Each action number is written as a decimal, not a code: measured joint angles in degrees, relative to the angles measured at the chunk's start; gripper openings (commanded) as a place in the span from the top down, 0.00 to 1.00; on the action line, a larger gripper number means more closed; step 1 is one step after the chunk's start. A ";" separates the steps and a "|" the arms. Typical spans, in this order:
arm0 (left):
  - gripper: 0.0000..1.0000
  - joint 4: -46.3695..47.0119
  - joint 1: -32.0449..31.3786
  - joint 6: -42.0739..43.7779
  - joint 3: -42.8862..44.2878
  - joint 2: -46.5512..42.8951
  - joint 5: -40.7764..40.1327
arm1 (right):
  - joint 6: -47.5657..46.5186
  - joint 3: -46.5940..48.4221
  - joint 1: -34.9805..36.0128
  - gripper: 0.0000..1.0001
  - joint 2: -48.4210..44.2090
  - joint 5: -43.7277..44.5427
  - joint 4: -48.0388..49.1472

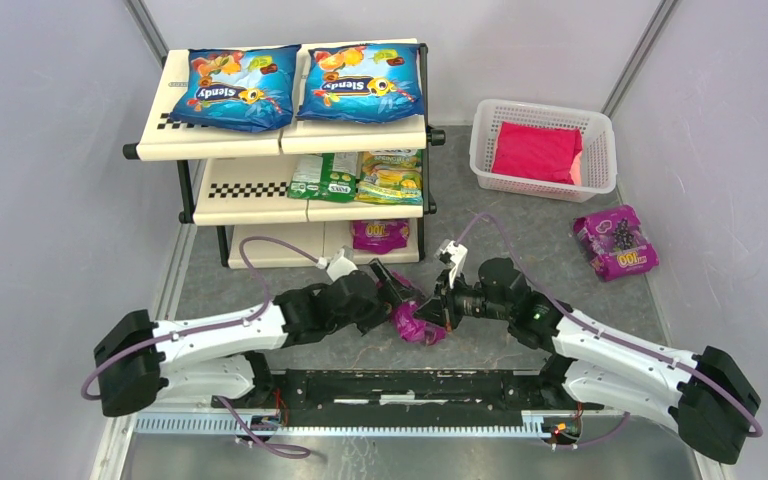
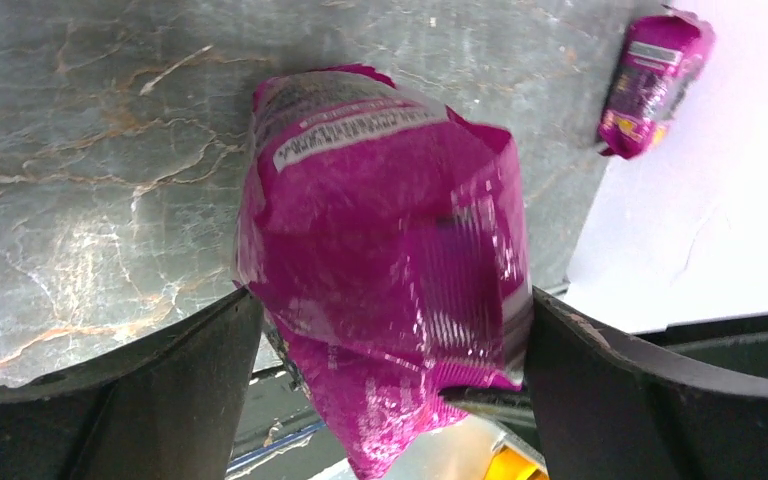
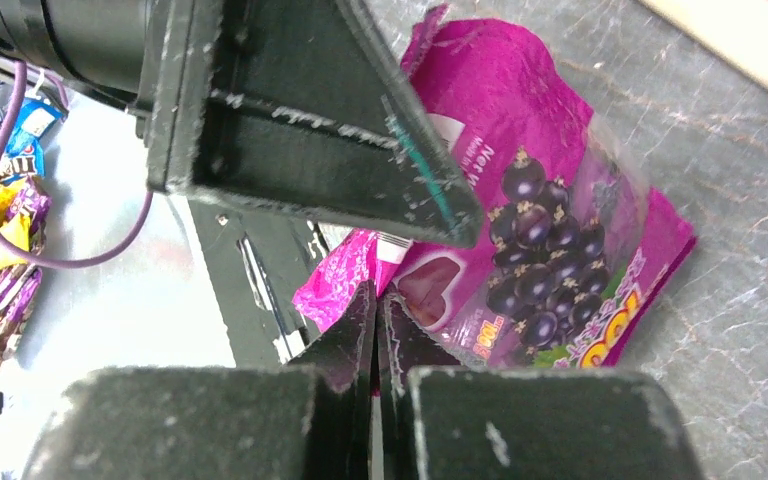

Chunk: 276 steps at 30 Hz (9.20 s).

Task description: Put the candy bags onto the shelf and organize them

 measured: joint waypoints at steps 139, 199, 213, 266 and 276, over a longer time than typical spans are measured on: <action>0.91 18.78 61.20 -2.36 -6.86 10.29 28.09 | -11.61 6.69 -0.39 0.27 -11.65 19.06 -17.22; 0.00 -21.92 56.00 41.03 8.70 -26.80 38.58 | -8.59 13.42 -5.09 0.16 -1.01 48.57 -37.53; 0.00 -31.89 55.95 56.00 14.51 -31.91 35.45 | -10.91 17.49 -40.02 0.18 7.96 57.59 -39.21; 0.00 -36.68 55.95 60.96 15.91 -29.05 33.35 | -16.87 19.89 -52.57 1.00 31.10 47.74 -17.88; 0.00 -30.42 55.95 51.49 10.51 -27.26 42.95 | -14.16 1.70 -26.21 1.00 8.70 25.77 -14.62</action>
